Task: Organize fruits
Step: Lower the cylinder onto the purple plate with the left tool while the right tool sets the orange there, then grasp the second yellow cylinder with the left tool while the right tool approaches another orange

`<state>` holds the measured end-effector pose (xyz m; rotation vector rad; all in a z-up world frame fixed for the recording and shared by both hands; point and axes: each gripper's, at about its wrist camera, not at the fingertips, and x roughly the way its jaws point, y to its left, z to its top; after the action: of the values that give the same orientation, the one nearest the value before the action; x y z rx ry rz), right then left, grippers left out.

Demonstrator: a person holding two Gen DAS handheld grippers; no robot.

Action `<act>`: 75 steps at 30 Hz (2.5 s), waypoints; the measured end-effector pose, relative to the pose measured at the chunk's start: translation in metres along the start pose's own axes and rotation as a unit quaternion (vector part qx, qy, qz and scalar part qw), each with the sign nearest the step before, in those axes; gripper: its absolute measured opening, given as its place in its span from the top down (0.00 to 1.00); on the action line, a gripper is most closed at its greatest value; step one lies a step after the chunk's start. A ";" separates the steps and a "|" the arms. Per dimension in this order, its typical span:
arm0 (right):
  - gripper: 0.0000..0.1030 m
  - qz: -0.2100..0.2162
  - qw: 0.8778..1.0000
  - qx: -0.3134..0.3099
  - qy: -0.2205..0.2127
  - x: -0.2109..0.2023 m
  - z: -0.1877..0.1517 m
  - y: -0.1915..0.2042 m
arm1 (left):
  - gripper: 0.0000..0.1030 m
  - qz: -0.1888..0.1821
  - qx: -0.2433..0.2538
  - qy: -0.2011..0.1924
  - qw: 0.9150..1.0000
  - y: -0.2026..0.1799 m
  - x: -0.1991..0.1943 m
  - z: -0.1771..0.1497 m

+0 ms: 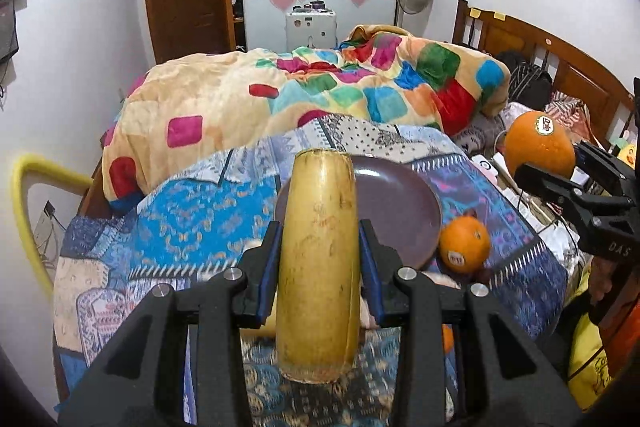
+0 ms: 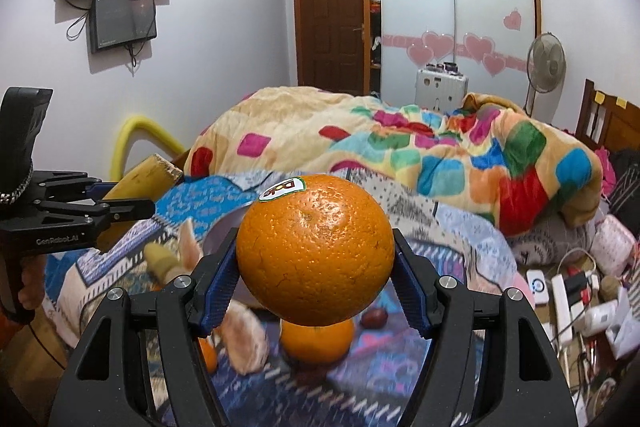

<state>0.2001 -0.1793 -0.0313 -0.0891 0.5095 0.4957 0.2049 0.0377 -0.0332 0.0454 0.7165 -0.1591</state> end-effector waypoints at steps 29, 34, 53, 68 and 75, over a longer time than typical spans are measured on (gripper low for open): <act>0.35 0.012 0.987 -0.028 0.160 0.156 0.019 -0.007 | 0.65 0.013 0.008 0.113 0.993 0.013 0.151 0.038; 0.35 0.022 0.979 -0.048 0.197 0.173 0.016 -0.002 | 0.65 0.013 0.010 0.132 0.991 0.012 0.165 0.035; 0.30 0.026 0.972 -0.075 0.221 0.167 0.016 0.004 | 0.65 0.010 -0.012 0.094 0.995 0.025 0.129 0.046; 0.28 0.006 0.991 -0.061 0.118 0.071 0.021 0.010 | 0.51 0.040 -0.018 0.047 0.998 0.020 0.047 0.011; 0.27 0.005 0.994 -0.049 0.101 0.044 0.000 0.011 | 0.50 0.046 -0.022 0.043 0.998 0.010 0.025 -0.020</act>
<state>0.2285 -0.1504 -0.0525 -0.2327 0.6847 0.5235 0.2120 0.0462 -0.0646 0.0440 0.8016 -0.0539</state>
